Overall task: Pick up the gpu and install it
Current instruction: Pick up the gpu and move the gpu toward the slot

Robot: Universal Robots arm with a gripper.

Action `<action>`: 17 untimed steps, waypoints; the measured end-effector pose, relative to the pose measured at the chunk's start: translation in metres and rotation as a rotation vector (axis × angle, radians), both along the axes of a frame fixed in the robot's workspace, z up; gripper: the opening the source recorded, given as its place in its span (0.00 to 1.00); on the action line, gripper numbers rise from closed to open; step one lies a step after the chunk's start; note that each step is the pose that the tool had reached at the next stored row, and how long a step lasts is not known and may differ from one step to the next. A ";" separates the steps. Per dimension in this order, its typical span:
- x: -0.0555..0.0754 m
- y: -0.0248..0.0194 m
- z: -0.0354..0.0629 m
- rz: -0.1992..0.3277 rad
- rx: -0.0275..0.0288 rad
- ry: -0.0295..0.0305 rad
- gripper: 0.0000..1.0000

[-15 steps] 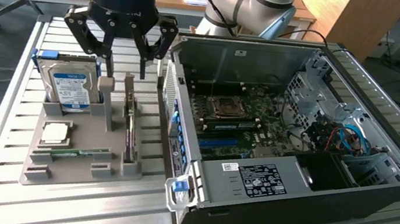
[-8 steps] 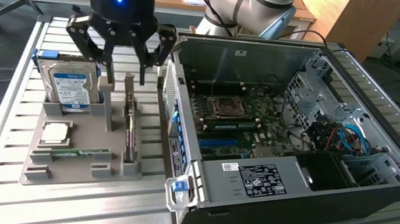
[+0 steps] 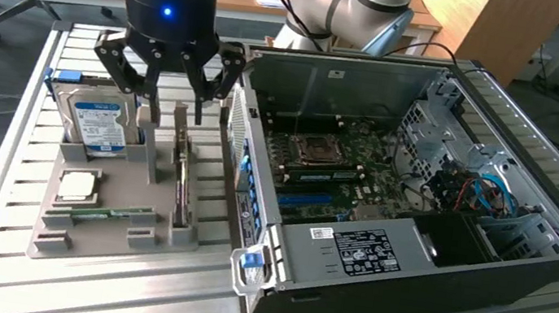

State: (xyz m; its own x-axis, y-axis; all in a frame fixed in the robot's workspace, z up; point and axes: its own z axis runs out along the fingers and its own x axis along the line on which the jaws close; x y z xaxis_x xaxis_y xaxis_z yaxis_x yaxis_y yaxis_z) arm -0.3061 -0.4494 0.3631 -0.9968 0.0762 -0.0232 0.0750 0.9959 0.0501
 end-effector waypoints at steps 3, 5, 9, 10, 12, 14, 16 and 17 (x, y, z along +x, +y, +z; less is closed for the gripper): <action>0.000 0.0000 -0.0001 0.000 0.0000 0.0000 0.53; 0.000 0.0000 -0.0001 0.000 0.0000 0.0000 0.53; 0.000 0.0000 -0.0018 0.000 0.0001 -0.0001 0.53; 0.000 0.0000 -0.0023 0.000 0.0000 0.0000 0.53; 0.000 0.0000 -0.0039 0.000 0.0001 0.0000 0.53; 0.000 0.0000 -0.0058 0.000 0.0001 0.0000 0.53; 0.000 0.0000 -0.0073 0.000 0.0000 0.0000 0.53; 0.000 0.0000 -0.0073 0.000 -0.0001 0.0002 0.53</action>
State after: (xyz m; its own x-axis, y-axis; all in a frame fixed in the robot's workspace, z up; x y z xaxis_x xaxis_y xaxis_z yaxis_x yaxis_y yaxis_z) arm -0.3061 -0.4494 0.3558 -0.9968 0.0762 -0.0230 0.0750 0.9959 0.0500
